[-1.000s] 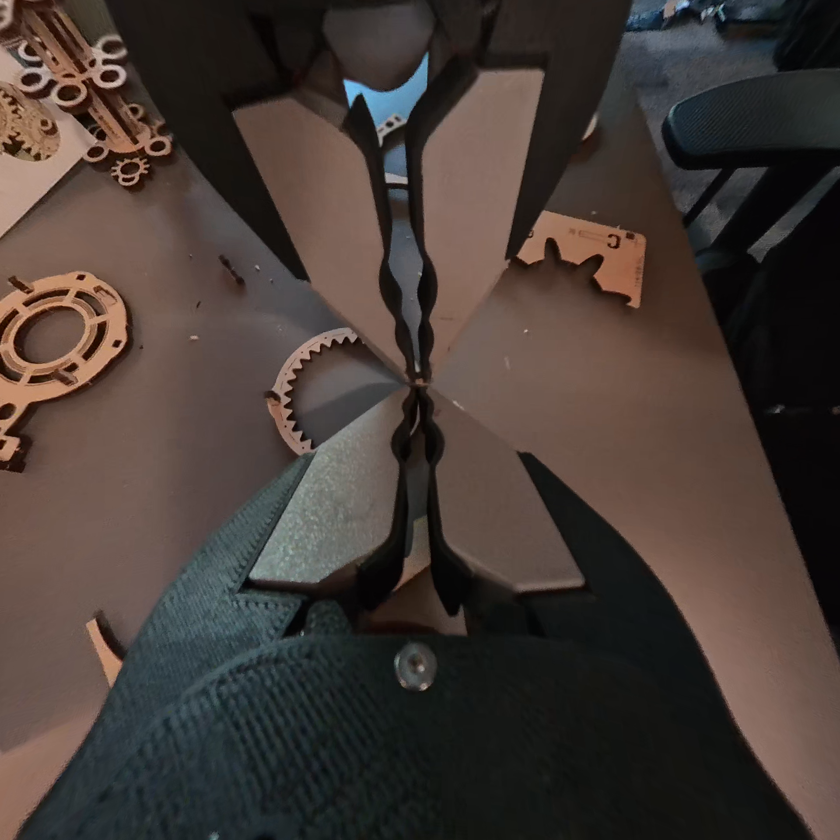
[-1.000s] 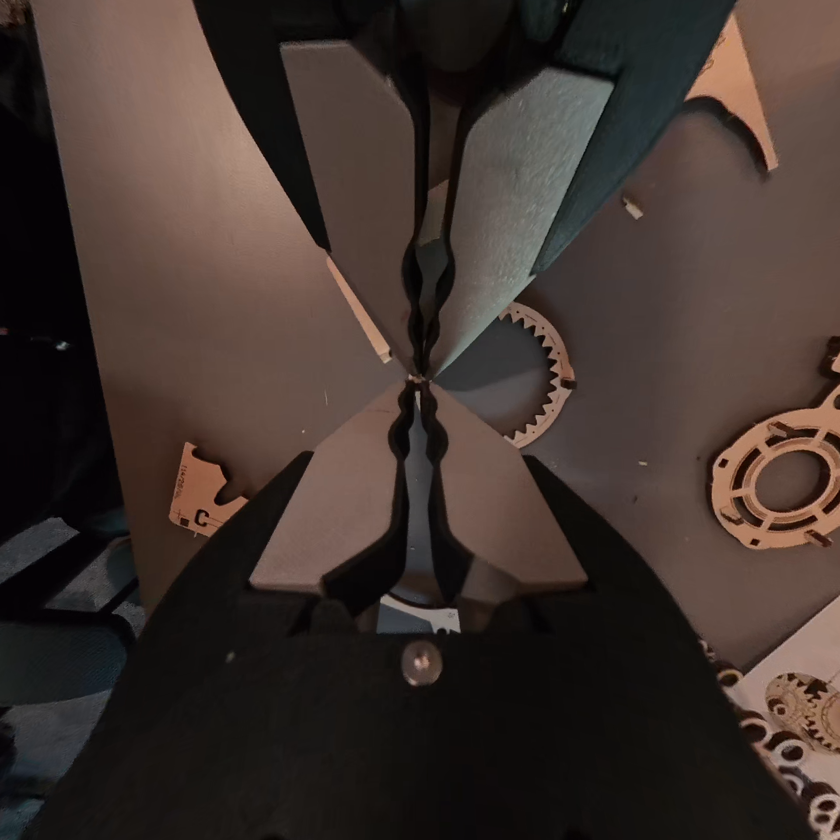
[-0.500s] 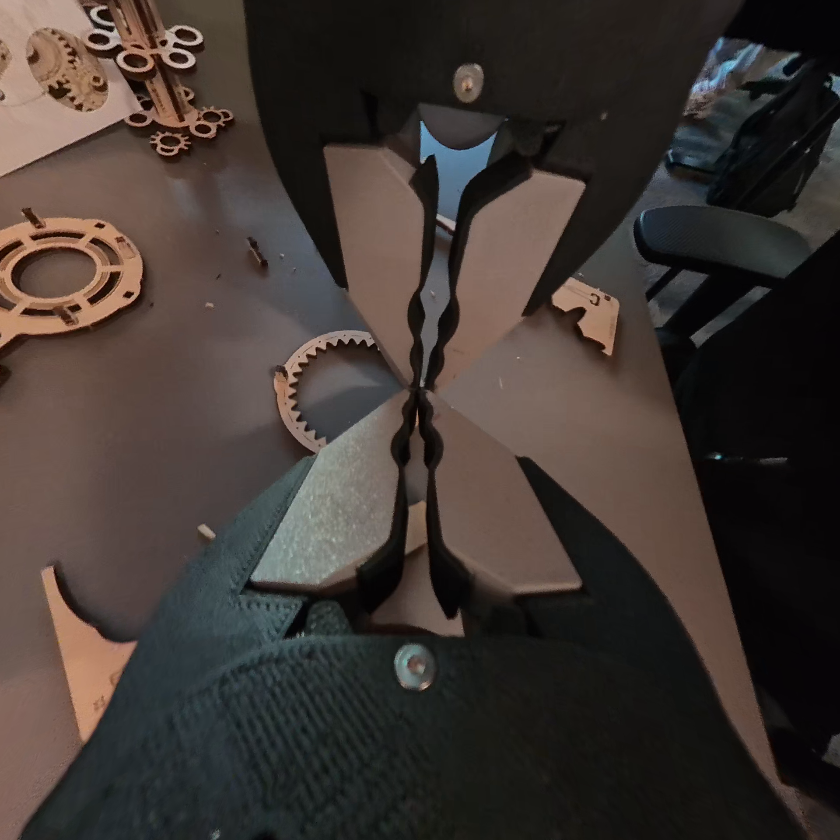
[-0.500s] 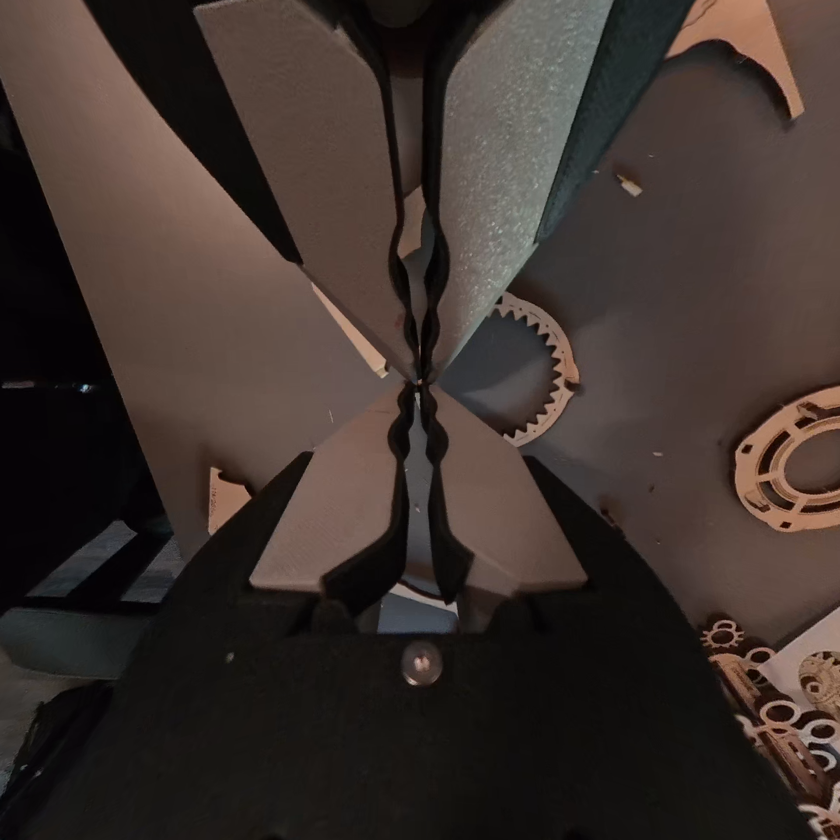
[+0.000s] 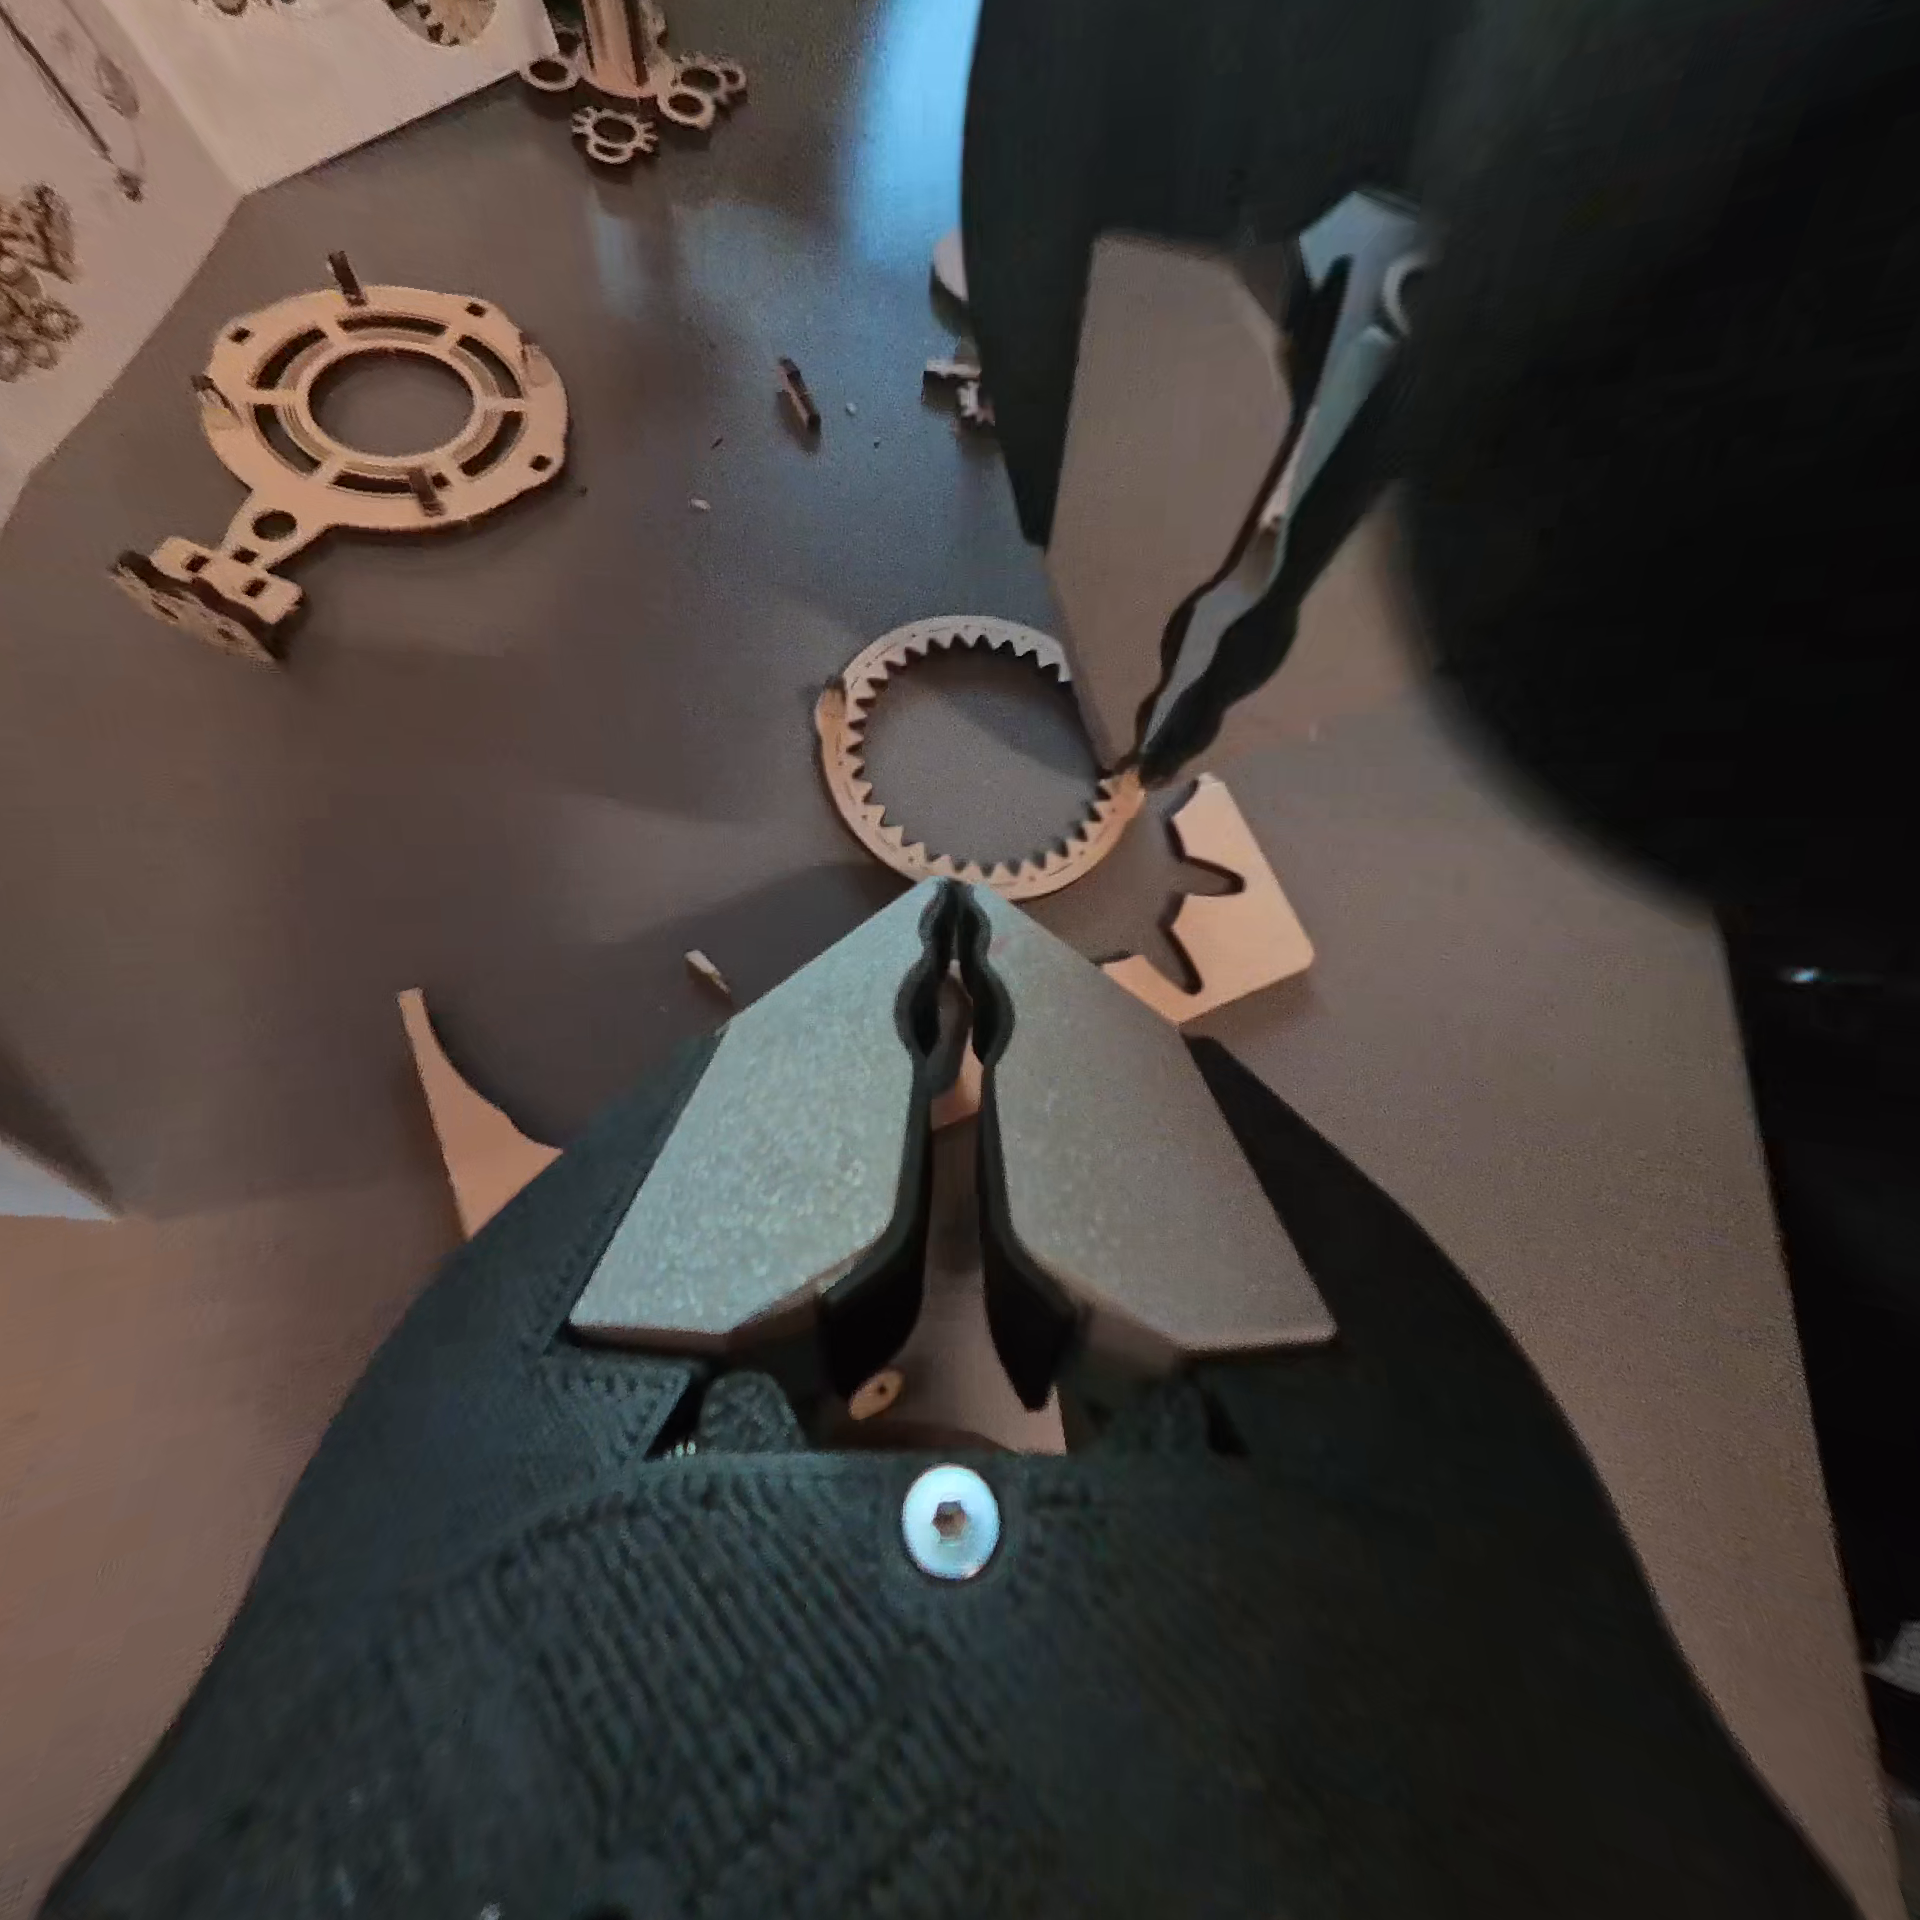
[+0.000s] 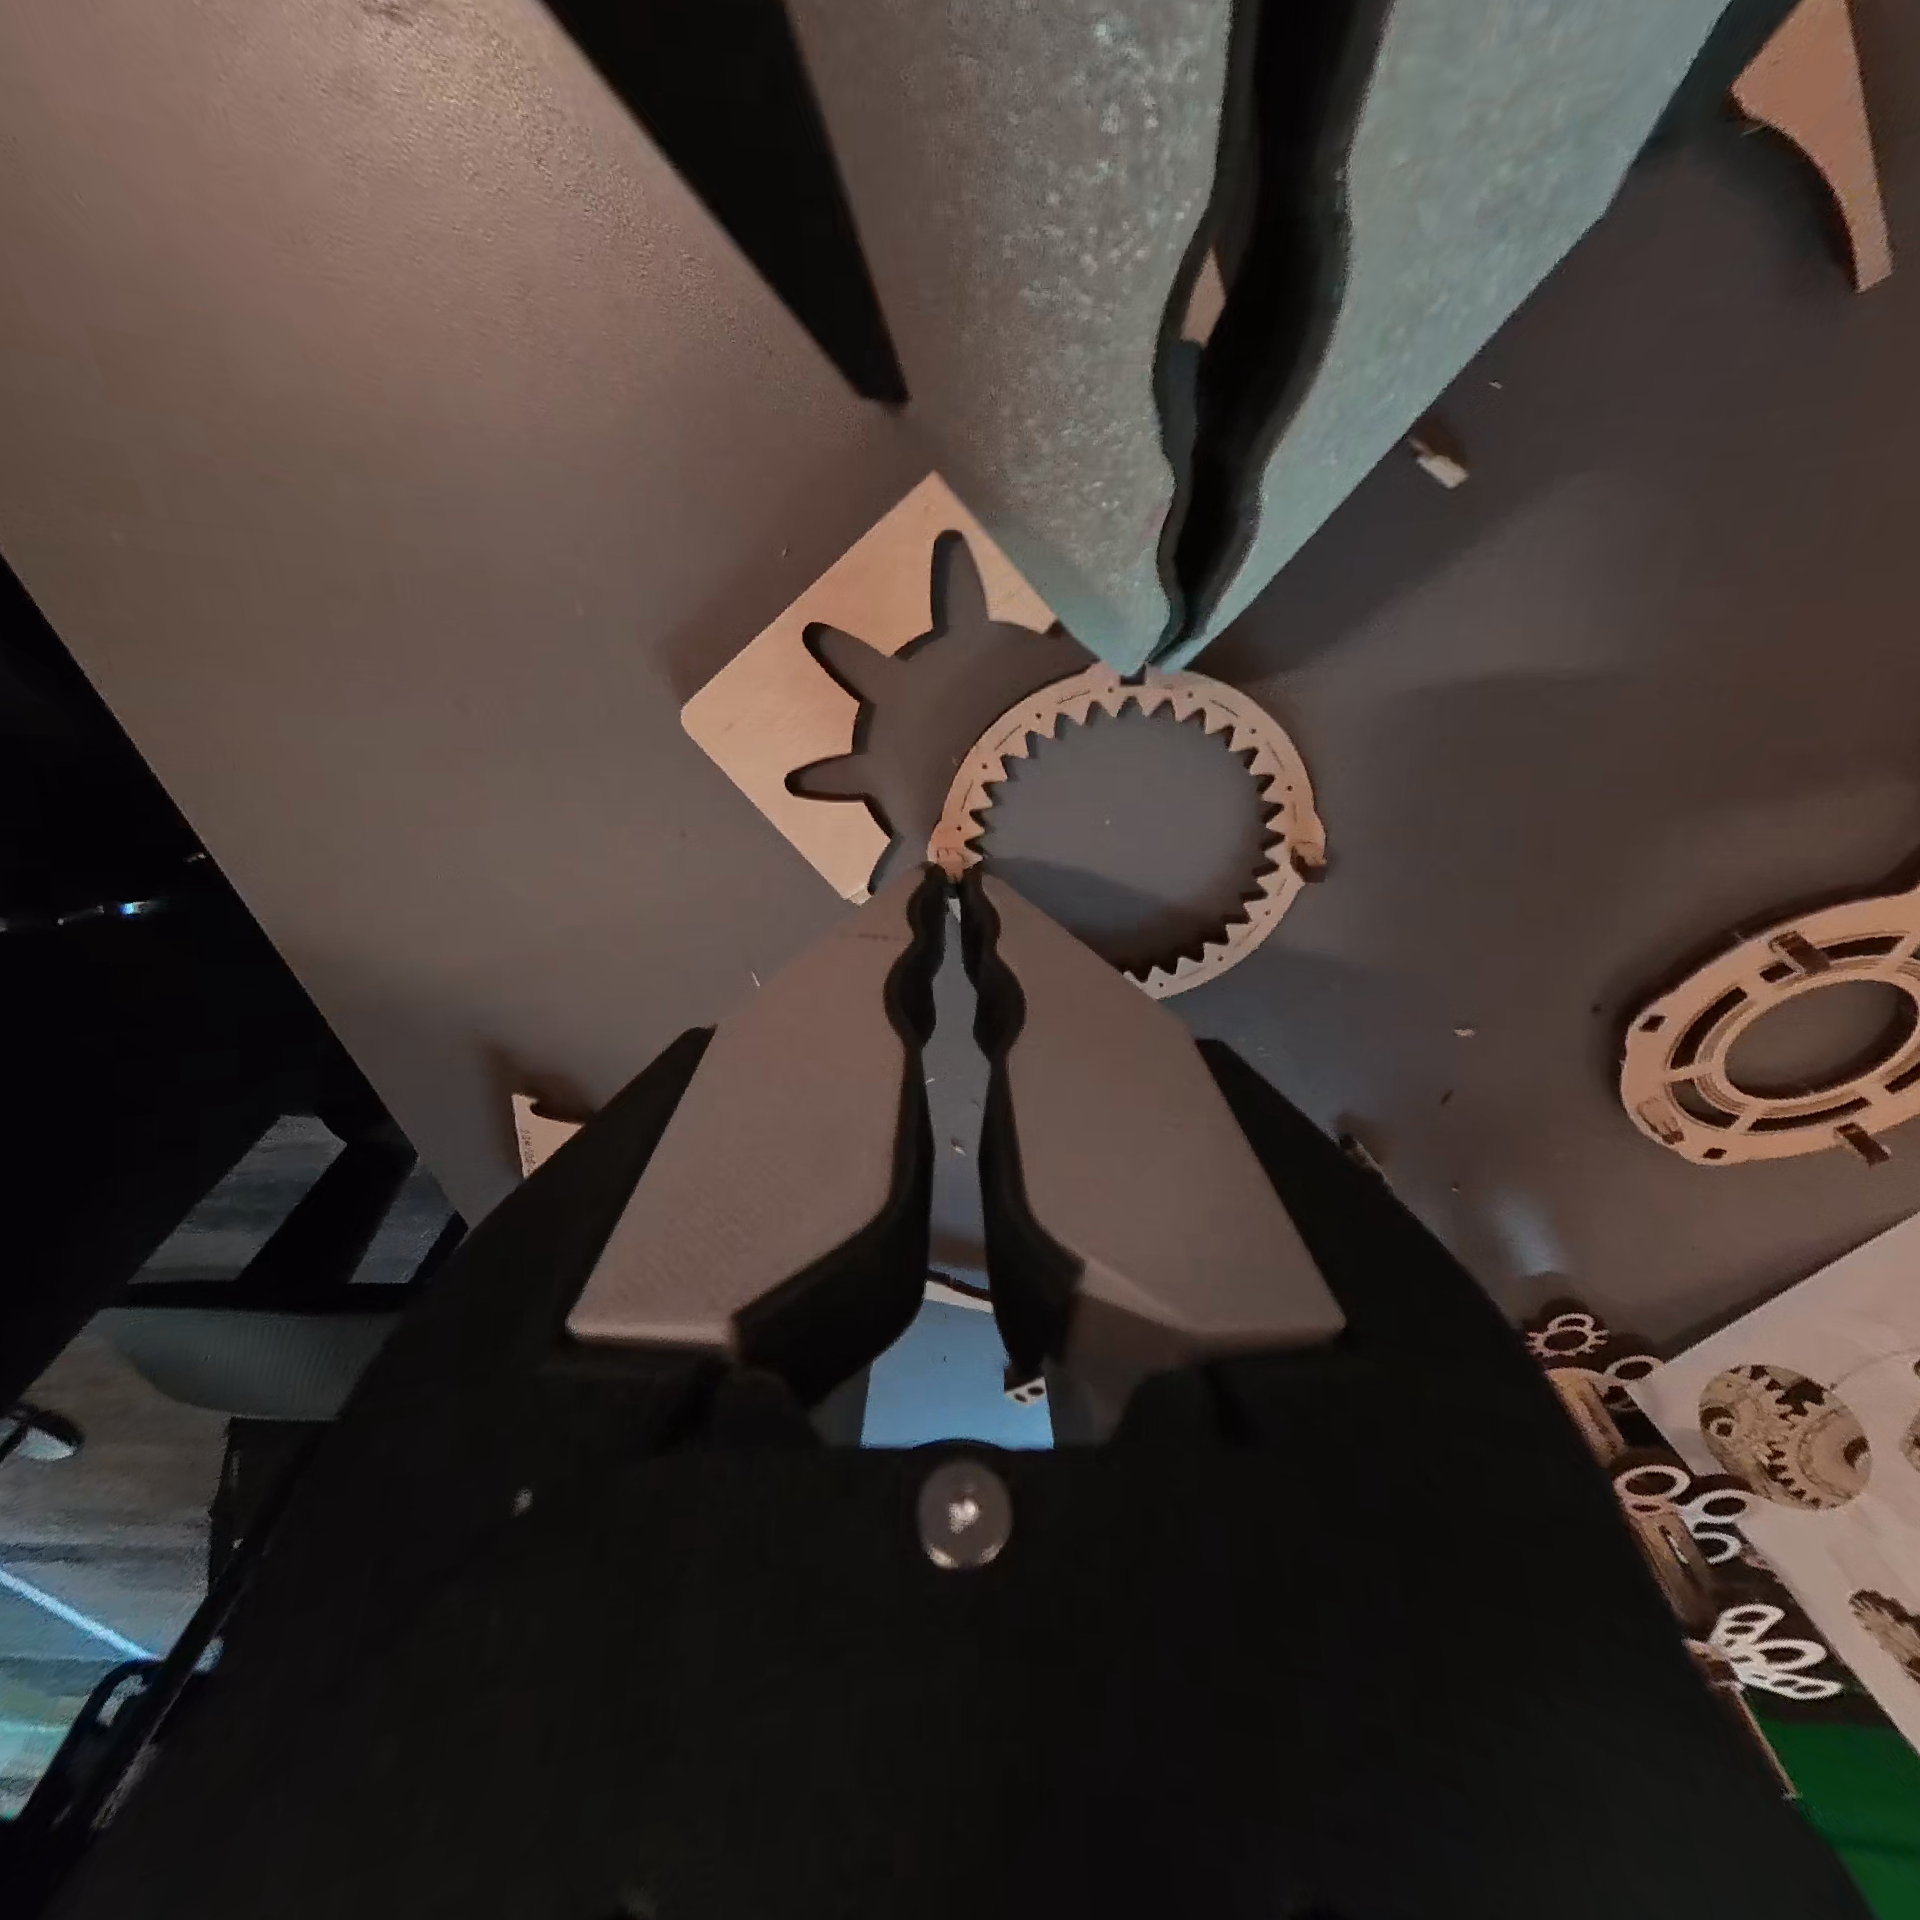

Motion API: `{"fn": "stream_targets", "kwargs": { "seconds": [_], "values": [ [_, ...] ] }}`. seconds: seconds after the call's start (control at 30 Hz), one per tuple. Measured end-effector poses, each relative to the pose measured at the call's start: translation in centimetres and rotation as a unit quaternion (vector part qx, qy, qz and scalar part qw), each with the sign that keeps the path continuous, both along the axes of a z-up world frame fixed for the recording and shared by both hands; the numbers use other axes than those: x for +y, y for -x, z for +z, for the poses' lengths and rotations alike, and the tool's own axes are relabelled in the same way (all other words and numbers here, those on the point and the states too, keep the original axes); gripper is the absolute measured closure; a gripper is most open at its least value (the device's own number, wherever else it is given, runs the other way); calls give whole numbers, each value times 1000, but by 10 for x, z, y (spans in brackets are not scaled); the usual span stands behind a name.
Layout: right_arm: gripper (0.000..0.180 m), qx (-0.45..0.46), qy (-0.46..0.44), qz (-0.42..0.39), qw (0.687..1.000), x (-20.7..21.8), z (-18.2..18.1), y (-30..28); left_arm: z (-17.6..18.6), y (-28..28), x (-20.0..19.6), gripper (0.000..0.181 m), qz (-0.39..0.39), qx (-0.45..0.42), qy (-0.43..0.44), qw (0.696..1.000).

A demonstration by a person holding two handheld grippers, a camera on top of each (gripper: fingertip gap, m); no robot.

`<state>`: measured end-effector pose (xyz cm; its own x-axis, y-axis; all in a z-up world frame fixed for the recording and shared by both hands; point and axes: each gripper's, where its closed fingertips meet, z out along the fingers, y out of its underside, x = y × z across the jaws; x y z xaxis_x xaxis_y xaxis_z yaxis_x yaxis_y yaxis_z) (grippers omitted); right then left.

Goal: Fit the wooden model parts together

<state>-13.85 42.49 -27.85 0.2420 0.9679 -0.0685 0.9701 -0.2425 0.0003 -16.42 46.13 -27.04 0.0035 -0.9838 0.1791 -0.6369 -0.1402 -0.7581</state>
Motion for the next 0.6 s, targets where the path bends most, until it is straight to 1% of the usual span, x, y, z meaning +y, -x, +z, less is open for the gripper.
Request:
{"fn": "stream_targets", "kwargs": {
  "seconds": [0.03,0.13,0.23,0.4,0.47,0.53,0.6],
  "values": [
    [179,-6,0,1,1000,0,0,0,-1,0,-3,181,-3,4,24,1000],
    [178,-11,-5,5,1000,2,-1,3,-1,0,-2,181,0,2,28,1000],
    [177,3,15,-11,1000,2,-2,4,0,-3,1,181,10,-2,39,999],
    [177,9,2,-17,1000,3,-2,4,3,-8,-4,181,2,-9,53,999],
    [178,44,-21,-21,999,3,-1,7,-4,-6,-5,181,-3,13,37,999],
    [178,78,-30,-15,996,-1,2,10,-4,-8,-6,181,-4,14,11,1000],
    [173,151,-27,-31,988,-5,15,20,-5,-8,-7,181,3,15,0,1000]
  ]
}}
